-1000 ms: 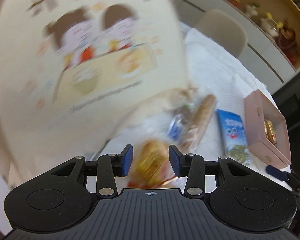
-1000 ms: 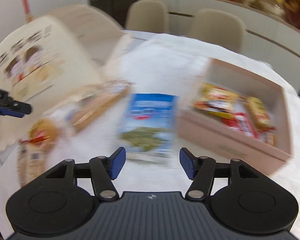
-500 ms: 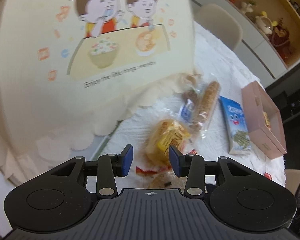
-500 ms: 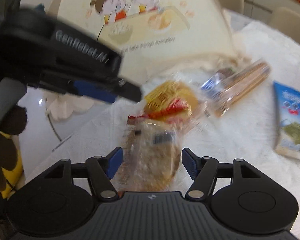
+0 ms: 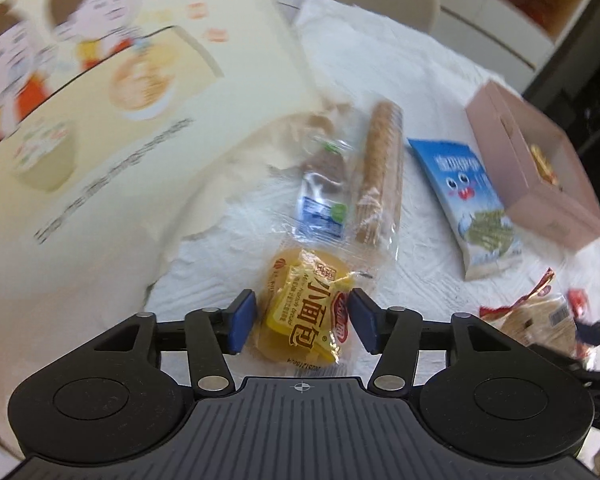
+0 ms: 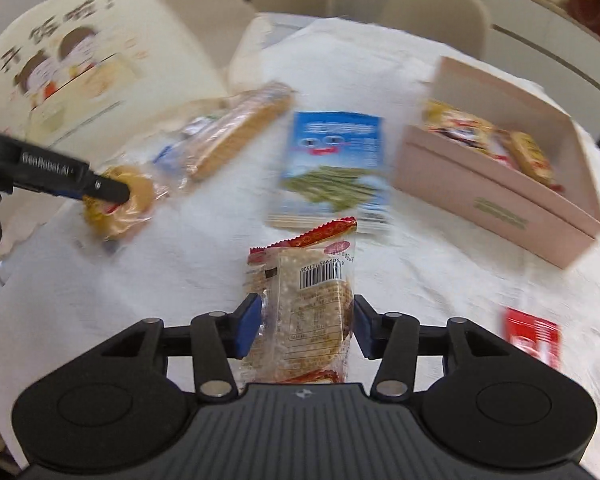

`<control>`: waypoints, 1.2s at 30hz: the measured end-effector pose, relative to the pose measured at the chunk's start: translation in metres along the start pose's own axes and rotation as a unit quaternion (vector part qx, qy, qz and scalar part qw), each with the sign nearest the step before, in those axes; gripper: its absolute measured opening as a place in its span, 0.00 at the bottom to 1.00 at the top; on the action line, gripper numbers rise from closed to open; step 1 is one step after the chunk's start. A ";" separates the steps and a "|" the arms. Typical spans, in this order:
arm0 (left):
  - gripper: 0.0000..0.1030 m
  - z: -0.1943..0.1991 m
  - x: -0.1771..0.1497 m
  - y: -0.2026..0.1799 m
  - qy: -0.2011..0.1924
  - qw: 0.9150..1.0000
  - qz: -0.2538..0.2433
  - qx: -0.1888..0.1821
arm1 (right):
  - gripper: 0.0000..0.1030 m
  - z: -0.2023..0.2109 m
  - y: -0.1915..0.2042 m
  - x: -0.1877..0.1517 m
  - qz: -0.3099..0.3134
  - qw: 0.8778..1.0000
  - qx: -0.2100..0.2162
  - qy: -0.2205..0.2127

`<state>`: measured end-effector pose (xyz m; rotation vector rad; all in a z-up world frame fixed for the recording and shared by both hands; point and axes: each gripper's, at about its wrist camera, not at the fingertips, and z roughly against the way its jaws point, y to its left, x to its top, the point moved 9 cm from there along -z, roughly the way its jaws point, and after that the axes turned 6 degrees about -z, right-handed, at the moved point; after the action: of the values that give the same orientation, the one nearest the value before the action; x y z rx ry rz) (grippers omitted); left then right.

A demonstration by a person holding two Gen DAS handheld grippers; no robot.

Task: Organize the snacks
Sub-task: 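Grasp a yellow bread bun with the left tool while the right tool reaches a red packet, then hold the bread bun with the left tool while the right tool grasps a blueberry hawthorn stick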

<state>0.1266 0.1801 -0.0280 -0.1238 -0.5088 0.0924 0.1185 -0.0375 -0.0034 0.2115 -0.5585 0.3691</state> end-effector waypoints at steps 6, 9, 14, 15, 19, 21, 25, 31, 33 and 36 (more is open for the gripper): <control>0.61 -0.013 -0.002 -0.035 0.022 0.999 -0.035 -0.009 | 0.57 0.011 -0.021 0.001 -0.001 1.000 -0.013 -0.020; 0.56 -0.003 -0.006 -0.061 0.010 0.998 -0.040 -0.042 | 0.58 0.016 -0.046 -0.002 -0.009 0.999 -0.027 -0.034; 0.56 0.008 -0.026 -0.110 0.015 0.993 -0.050 -0.105 | 0.59 0.024 -0.099 -0.017 -0.043 0.996 -0.072 -0.043; 0.56 0.006 -0.031 -0.118 0.023 0.992 -0.053 -0.113 | 0.59 0.021 -0.110 -0.020 -0.055 0.994 -0.081 -0.037; 0.56 -0.001 -0.048 -0.134 0.040 0.992 -0.066 -0.102 | 0.59 0.005 -0.142 -0.032 -0.112 0.987 -0.110 -0.015; 0.56 -0.002 -0.049 -0.132 0.038 0.993 -0.055 -0.100 | 0.60 0.000 -0.152 -0.037 -0.136 0.982 -0.126 -0.019; 0.56 -0.001 -0.049 -0.121 0.035 0.994 -0.039 -0.094 | 0.60 -0.002 -0.148 -0.041 -0.163 0.981 -0.108 -0.005; 0.56 -0.003 -0.051 -0.102 0.034 0.996 -0.018 -0.084 | 0.60 0.008 -0.084 -0.028 -0.094 0.996 0.011 0.001; 0.56 0.000 -0.049 -0.094 0.026 0.997 -0.014 -0.067 | 0.60 0.012 -0.074 -0.019 -0.072 0.997 -0.009 -0.020; 0.55 0.002 -0.049 -0.078 0.020 0.998 -0.001 -0.058 | 0.60 0.017 -0.063 0.000 -0.052 0.997 -0.026 -0.053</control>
<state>0.0873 0.0972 -0.0385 -0.2383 -0.4753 0.0583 0.1355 -0.0996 0.0051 0.2092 -0.6587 0.2424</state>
